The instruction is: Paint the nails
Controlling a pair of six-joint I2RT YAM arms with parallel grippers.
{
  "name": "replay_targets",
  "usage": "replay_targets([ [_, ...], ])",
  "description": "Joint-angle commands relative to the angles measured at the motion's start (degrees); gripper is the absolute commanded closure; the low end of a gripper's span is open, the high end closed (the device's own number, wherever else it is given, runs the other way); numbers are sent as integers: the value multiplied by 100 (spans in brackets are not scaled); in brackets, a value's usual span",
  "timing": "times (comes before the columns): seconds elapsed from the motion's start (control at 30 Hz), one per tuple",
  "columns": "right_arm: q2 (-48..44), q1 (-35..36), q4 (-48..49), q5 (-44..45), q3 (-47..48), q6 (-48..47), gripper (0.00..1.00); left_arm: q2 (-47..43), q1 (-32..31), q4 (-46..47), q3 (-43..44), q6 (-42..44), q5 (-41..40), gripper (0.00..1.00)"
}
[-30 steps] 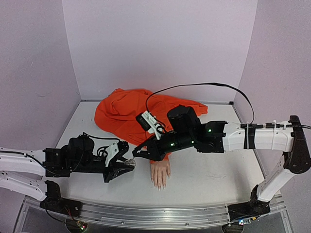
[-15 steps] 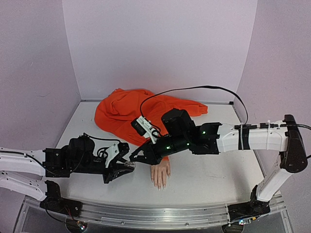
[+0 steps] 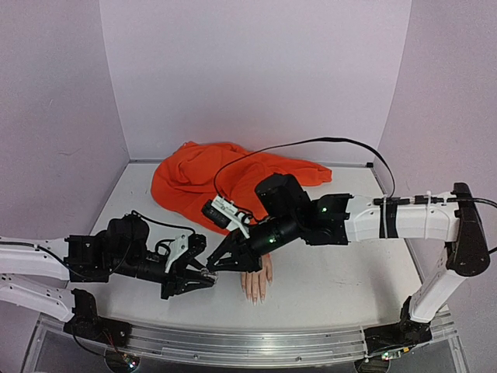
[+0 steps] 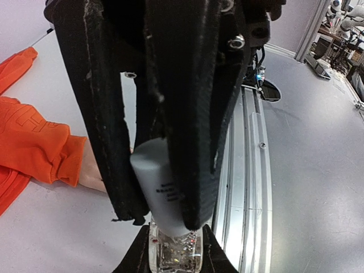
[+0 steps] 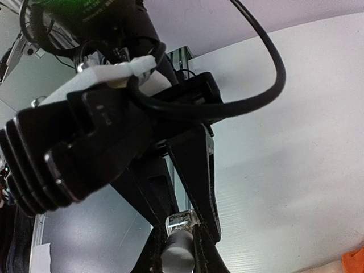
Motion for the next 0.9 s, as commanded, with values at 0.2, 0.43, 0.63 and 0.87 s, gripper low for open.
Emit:
replay_targets([
  [0.2, 219, 38, -726, -422, 334, -868, 100, -394, -10, 406, 867, -7, -554, 100],
  [0.43, 557, 36, -753, 18, 486, -484, 100, -252, -9, 361, 1274, 48, -1497, 100],
  [0.63, 961, 65, -764, 545, 788, 383, 100, -134, -10, 376, 1420, 339, -2473, 100],
  [0.87, 1350, 565, -213, 2418, 1112, 3492, 100, 61, -13, 852, 1391, 348, -3381, 100],
])
